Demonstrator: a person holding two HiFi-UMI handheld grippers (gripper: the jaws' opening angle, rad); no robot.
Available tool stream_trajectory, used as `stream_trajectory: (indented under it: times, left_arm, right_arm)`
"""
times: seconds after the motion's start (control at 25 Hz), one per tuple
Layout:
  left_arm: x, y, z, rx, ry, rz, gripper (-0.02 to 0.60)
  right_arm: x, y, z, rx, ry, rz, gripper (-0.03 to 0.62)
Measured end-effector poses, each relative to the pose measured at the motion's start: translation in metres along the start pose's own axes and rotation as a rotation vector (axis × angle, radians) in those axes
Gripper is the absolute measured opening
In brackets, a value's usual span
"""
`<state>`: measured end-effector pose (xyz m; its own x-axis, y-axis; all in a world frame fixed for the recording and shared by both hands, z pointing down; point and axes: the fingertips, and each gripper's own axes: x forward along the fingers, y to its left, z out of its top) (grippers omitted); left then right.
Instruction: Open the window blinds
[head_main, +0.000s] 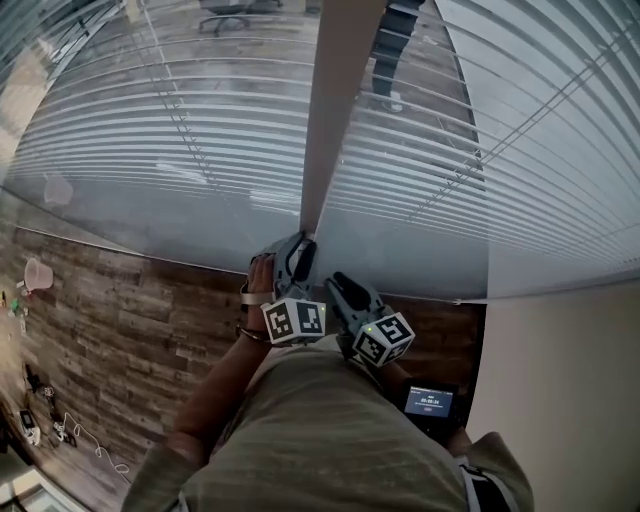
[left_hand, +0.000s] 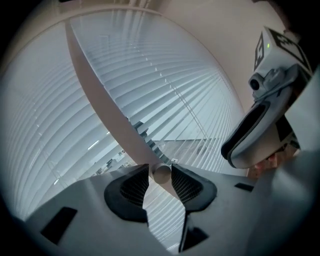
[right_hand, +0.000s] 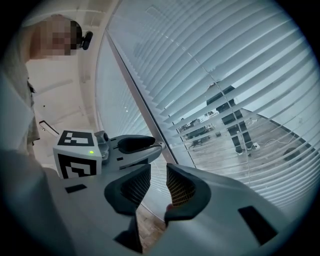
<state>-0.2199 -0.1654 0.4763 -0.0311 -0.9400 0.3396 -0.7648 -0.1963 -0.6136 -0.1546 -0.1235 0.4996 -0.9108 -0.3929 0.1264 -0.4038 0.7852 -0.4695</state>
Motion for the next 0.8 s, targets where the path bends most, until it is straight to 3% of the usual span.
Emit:
stream_trajectory:
  times: [0.16,0.36,0.56,0.8]
  left_arm:
    - [-0.02,0.007,0.003,-0.162,-0.096,-0.04,0.146]
    - [-0.014,-0.004,-0.03,-0.449,-0.154,-0.139,0.146]
    - [-0.02,-0.004,-0.078,-0.732,-0.119,-0.168,0.146]
    - [-0.024,-0.01,-0.116,-0.923,-0.077,-0.184,0.146]
  right_arm:
    - [0.0,-0.006,0.008,-0.025,-0.012,-0.023,0.101]
    - [0.005,-0.035,0.007,-0.081,-0.024,-0.064,0.101]
    - [0.011,-0.035,0.008,-0.177,-0.019,-0.095,0.101]
    - [0.012,-0.041,0.004,-0.199,-0.004,-0.143,0.101]
